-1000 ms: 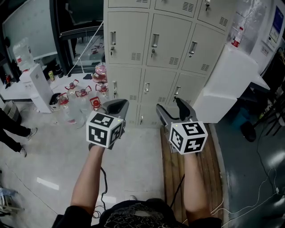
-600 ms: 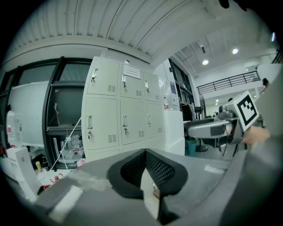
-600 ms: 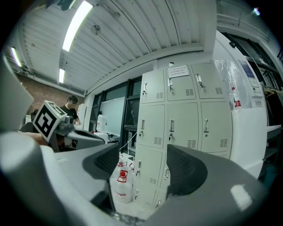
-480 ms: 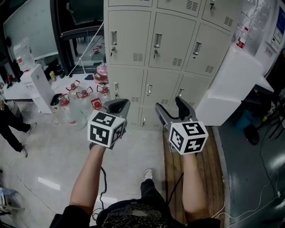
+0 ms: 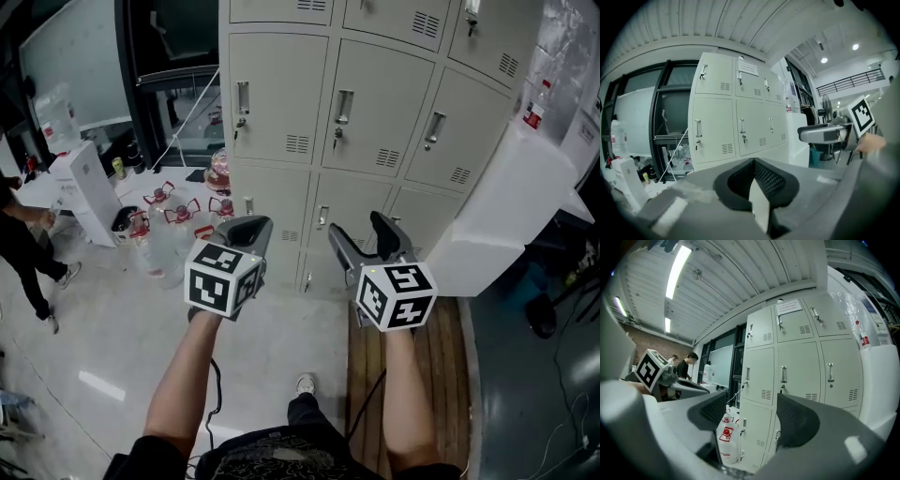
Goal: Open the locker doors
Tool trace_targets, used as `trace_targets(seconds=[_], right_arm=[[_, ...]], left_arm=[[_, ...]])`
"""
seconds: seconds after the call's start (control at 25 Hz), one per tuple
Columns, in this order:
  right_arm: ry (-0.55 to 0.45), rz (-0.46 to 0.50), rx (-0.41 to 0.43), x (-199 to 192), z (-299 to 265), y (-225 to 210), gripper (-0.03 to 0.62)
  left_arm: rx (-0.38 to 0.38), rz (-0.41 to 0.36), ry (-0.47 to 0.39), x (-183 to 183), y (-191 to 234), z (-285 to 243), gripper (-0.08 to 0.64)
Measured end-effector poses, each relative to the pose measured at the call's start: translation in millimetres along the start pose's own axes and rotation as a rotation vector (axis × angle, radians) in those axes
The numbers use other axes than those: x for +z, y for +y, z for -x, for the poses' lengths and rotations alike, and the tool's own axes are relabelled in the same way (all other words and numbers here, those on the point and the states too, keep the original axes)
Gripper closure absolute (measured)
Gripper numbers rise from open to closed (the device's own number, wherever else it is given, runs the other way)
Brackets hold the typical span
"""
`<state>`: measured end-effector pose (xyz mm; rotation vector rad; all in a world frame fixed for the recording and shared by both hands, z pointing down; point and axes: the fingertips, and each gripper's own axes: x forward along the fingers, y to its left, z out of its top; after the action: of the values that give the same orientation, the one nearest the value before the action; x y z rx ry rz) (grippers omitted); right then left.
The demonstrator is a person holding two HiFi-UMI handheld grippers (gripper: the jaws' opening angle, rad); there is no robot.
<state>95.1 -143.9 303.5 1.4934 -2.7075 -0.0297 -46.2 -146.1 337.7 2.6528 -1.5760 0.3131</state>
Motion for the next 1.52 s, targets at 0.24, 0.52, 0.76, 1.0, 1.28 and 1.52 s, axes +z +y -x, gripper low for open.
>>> trace_targets(seconds=[0.24,0.52,0.76,1.0,1.28,1.52], right_arm=[[-0.002,0.002,0.039,6,-54,-44,0.259],[0.006,-0.018,0.068,7,-106,-95,0.261],[0.004,-0.021,0.091,8,-141,-127,0.261],[0.008,-0.019,0.102,6,-166,-151,0.26],[0.005,-0.024,0.11,5,-183,-169,0.26],[0.009,-0.021,0.134,6,-194,-164,0.26]], left_arm=[[0.028,0.018,-0.011,20,23,-61,0.56],[0.054,0.034,0.014,30,41,-123,0.56],[0.085,0.038,0.016,39,55,-164,0.56],[0.098,0.035,0.027,42,63,-194,0.56],[0.122,0.045,0.025,45,73,-211,0.56],[0.136,0.052,0.03,43,80,-211,0.56]])
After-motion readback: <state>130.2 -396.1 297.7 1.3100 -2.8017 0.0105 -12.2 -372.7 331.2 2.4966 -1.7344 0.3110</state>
